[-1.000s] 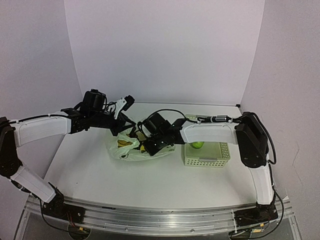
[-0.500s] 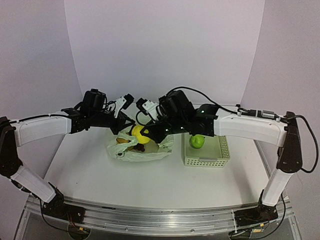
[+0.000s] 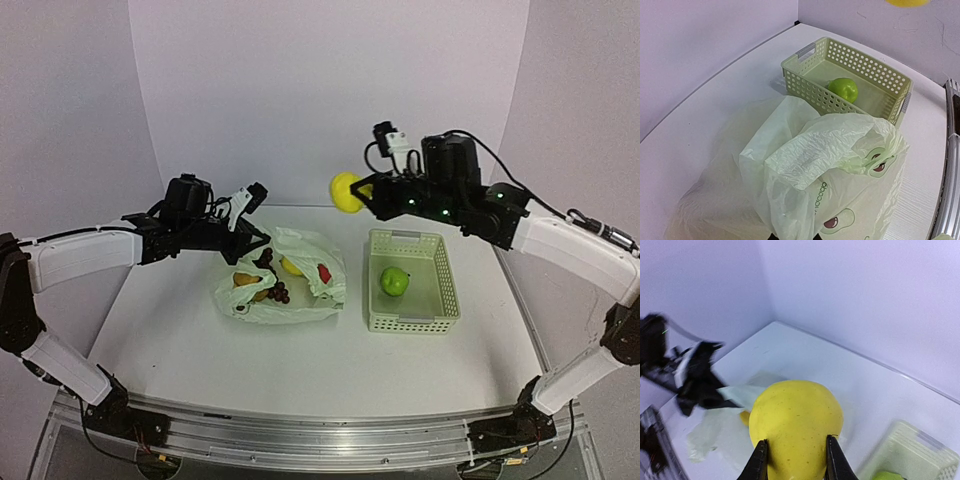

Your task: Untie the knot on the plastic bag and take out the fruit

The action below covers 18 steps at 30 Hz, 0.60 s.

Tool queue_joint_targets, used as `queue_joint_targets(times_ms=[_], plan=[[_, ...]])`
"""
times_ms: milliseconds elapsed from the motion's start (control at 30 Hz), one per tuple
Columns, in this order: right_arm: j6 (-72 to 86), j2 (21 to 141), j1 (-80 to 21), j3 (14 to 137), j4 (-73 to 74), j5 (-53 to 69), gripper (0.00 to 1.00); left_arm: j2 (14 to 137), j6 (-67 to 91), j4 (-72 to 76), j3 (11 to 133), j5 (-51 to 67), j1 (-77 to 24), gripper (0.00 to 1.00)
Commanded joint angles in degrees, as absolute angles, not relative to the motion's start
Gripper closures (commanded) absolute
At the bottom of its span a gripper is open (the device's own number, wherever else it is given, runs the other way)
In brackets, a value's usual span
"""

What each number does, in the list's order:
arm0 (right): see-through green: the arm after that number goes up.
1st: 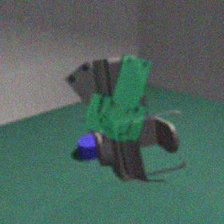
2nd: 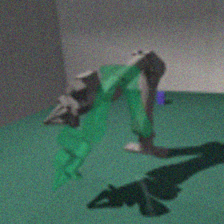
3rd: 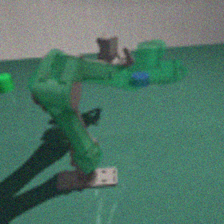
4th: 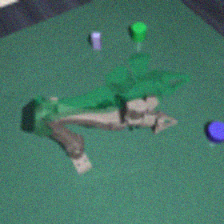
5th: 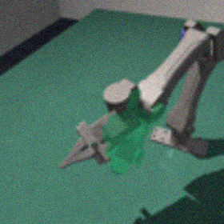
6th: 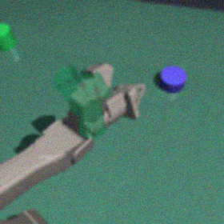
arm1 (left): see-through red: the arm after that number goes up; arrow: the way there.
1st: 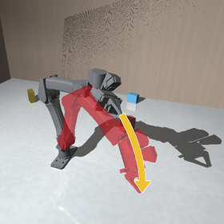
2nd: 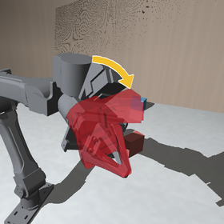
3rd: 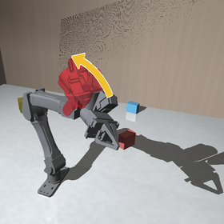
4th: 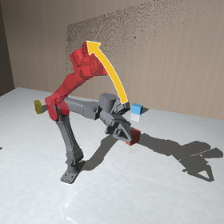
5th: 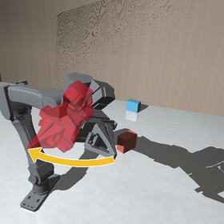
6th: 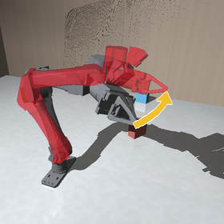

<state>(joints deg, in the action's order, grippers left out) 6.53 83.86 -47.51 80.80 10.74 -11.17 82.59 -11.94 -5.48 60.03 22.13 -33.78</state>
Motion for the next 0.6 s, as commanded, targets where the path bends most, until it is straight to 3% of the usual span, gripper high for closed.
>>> queue_joint_targets(times_ms=[0,67,200,467,500,567], plan=[[11.91,83.09,-41.54,74.04,11.80,-34.86,1.00,82.00,-11.65,-3.92,62.83,21.55,-33.52,1.00],[13.56,84.87,-37.99,71.22,12.37,-38.56,1.00,82.08,-11.64,-4.07,63.06,21.62,-33.49,1.00],[20.74,90.64,-31.08,69.62,12.71,-33.37,1.00,82.19,-11.64,-4.76,63.72,21.83,-33.49,1.00],[17.71,102.66,-27.03,78.53,18.78,-26.49,1.00,82.48,-11.49,-5.71,64.41,22.01,-33.49,1.00],[17.59,103.31,-27.04,80.00,21.38,-26.17,0.94,82.45,-11.54,-5.71,64.42,21.93,-33.51,1.00],[17.51,103.83,-26.99,82.20,26.56,-25.24,0.67,82.38,-11.56,-5.71,64.41,22.00,-33.49,1.00]])
